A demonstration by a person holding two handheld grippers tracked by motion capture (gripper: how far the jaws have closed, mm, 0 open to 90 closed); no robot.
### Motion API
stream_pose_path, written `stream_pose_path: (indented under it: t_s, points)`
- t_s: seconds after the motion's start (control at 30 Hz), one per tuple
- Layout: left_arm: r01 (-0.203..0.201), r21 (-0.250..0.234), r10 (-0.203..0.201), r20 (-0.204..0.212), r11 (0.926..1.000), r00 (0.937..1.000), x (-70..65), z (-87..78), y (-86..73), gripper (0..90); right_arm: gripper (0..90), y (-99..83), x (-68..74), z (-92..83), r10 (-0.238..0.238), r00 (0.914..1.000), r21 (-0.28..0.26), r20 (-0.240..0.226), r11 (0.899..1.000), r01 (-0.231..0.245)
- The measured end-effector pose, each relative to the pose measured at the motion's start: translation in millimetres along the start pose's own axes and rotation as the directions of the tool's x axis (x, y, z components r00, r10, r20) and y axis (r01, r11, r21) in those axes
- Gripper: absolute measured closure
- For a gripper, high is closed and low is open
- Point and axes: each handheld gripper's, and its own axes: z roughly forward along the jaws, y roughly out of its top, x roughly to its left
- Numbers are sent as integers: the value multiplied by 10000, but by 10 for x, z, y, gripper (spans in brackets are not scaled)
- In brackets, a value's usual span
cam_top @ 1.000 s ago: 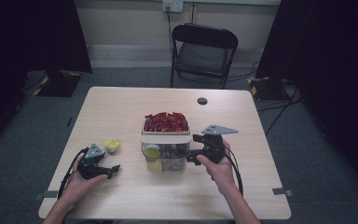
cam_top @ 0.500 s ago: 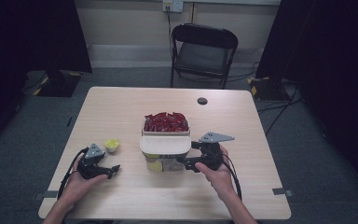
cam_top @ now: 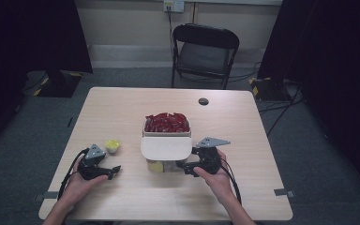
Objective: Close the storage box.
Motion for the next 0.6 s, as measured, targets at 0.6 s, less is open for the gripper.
stream_pose_path:
  t_s: [0.6]
  points:
    - [-25,6,25,-1,10000,10000,2,0,1,130,190,-112,-58,-80,-4,9990,252,441,9997,-8]
